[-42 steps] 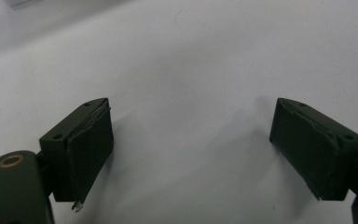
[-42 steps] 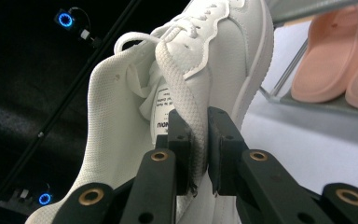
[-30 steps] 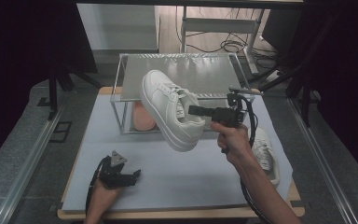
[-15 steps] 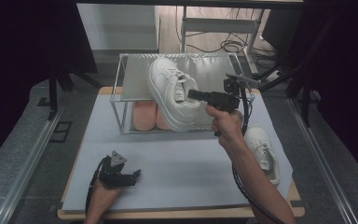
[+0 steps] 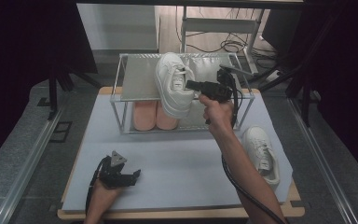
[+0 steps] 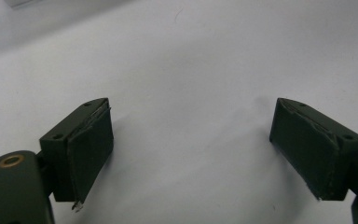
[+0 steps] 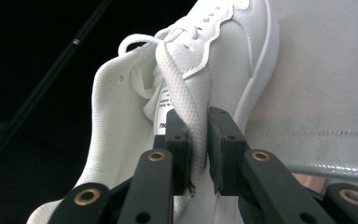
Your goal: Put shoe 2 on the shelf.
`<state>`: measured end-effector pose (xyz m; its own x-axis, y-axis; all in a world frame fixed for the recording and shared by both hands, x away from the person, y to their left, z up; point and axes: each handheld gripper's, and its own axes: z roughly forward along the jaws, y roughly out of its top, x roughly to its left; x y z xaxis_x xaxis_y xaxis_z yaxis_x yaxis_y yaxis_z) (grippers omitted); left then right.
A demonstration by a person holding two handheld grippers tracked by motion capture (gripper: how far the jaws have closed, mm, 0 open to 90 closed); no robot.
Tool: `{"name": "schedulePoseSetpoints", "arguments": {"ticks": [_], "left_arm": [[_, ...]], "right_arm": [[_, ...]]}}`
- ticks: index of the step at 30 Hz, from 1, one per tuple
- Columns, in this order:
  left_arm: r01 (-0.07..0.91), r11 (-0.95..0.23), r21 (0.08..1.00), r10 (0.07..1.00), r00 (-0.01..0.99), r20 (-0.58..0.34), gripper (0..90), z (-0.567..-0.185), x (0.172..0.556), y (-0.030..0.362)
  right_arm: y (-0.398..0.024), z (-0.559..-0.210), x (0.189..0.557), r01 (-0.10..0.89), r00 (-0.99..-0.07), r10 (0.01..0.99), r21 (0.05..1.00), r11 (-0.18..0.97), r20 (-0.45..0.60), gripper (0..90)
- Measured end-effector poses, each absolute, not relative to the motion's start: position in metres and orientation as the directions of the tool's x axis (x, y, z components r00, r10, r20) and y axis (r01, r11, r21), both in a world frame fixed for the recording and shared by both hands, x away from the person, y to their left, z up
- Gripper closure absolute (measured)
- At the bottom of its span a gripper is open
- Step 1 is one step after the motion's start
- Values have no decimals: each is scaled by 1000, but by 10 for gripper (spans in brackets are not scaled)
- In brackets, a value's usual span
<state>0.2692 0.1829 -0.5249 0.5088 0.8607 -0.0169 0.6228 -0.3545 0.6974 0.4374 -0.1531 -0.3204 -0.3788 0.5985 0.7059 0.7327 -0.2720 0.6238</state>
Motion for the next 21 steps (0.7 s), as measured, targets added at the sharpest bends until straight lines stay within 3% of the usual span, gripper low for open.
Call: {"name": "schedulePoseSetpoints", "arguments": {"ticks": [4, 12, 21], "left_arm": [[622, -354, 698, 861, 509, -16, 137, -525, 269, 183], [620, -353, 701, 861, 508, -16, 140, -525, 269, 182], [620, -355, 700, 861, 509, -14, 140, -525, 269, 182]], "right_arm": [[-148, -319, 440, 725, -397, 603, 639, -255, 692, 741], [-149, -322, 443, 714, -442, 532, 642, -278, 722, 561], [-172, -312, 433, 632, -539, 540, 735, -247, 646, 499]]}}
